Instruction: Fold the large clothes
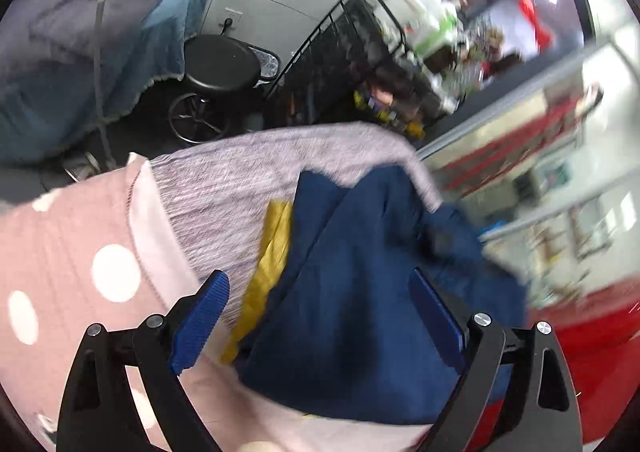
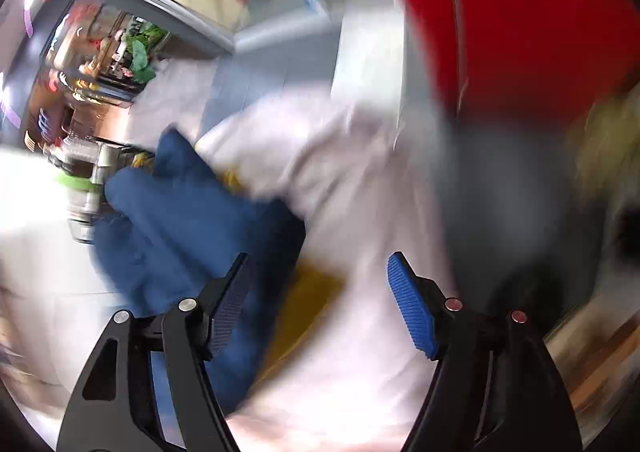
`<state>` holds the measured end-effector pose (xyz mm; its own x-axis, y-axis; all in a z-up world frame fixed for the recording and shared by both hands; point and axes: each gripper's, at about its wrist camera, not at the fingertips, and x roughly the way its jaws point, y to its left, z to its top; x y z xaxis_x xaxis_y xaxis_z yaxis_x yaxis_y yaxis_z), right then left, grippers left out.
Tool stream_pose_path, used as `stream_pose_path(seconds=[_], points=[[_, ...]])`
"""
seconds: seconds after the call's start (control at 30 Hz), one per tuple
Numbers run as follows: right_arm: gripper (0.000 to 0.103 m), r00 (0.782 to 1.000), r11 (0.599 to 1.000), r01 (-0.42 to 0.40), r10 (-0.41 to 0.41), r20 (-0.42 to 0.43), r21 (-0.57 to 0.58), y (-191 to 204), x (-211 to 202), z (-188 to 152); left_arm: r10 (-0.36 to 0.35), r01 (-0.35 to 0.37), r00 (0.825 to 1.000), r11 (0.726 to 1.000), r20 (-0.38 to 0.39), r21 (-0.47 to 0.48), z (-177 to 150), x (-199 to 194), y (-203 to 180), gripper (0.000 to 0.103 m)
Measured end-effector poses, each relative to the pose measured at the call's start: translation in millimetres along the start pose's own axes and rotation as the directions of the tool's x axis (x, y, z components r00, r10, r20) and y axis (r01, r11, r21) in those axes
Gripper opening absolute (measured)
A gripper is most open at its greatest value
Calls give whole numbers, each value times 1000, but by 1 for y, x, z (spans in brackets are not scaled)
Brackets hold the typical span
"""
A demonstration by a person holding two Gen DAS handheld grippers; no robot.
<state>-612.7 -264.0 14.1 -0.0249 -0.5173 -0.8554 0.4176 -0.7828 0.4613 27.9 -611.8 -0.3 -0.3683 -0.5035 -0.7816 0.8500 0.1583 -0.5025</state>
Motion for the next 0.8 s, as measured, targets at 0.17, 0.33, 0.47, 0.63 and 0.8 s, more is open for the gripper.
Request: stream_pose_path(seconds=[0.17, 0.33, 0.47, 0.63, 0.8], points=[[70, 991, 875, 102, -50, 121, -473, 102, -15, -11, 116, -117, 993, 981, 20, 157, -43, 10, -46, 89], [76, 996, 699, 85, -65, 55, -710, 186, 5, -81, 265, -283, 959, 907, 101, 311, -86, -4, -98, 97], [82, 994, 576, 97, -95, 52, -812, 214, 14, -147, 342, -356, 934, 851, 106, 386, -108, -9, -126, 97], [82, 990, 439, 84, -141, 23, -895, 231, 17, -204, 351, -317, 936, 848, -2, 424, -136, -5, -147, 97], [90, 983, 381, 152, -151, 100, -912, 226, 8, -213, 370, -333, 929, 809, 19, 485, -154, -7, -162, 97]])
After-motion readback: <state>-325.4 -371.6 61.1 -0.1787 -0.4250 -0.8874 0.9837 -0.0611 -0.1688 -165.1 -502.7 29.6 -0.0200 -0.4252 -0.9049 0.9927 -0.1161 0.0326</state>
